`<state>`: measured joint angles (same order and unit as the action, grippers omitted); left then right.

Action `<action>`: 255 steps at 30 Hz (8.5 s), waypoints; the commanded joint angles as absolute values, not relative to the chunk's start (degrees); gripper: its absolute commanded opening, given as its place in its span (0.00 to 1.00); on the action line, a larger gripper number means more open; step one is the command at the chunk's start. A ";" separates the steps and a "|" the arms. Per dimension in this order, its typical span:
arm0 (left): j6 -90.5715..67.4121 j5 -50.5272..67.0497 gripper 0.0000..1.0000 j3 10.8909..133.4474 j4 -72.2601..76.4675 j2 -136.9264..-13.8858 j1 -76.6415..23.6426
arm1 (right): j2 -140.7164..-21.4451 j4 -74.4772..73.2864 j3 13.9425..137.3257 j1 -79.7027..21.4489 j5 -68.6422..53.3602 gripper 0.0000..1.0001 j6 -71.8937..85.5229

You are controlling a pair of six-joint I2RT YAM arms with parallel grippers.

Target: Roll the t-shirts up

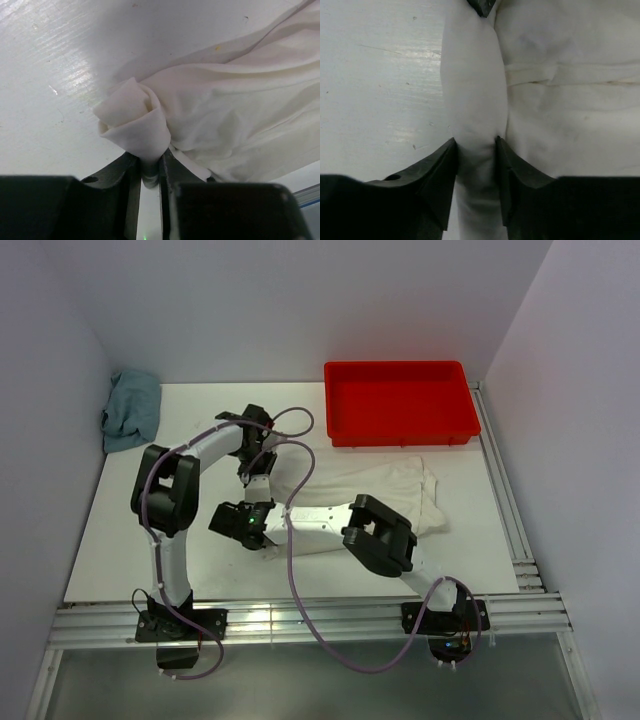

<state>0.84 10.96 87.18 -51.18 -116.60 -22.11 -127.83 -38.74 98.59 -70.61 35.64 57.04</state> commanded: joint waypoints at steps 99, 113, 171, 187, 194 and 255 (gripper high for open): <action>-4.22 10.90 0.00 84.37 -43.33 -116.54 -19.34 | -103.72 5.64 44.12 -81.21 8.88 0.44 82.18; -5.18 9.49 0.00 84.37 -43.33 -115.58 -19.34 | -94.74 -32.50 63.53 -80.78 26.62 0.55 74.63; -3.60 14.23 0.50 90.52 -47.55 -117.25 -17.76 | -131.14 -40.89 101.01 -71.37 46.41 0.27 62.58; 2.80 27.40 0.77 96.08 -50.98 -112.68 -11.17 | -109.26 3.74 65.06 -64.69 23.85 0.25 61.87; 7.91 36.73 0.79 85.97 -46.23 -108.46 -8.62 | -108.19 33.09 48.80 -58.54 8.45 0.24 68.99; -4.22 12.66 0.08 86.92 -45.00 -117.16 -20.74 | -114.87 -30.07 89.56 -67.94 40.78 0.45 52.83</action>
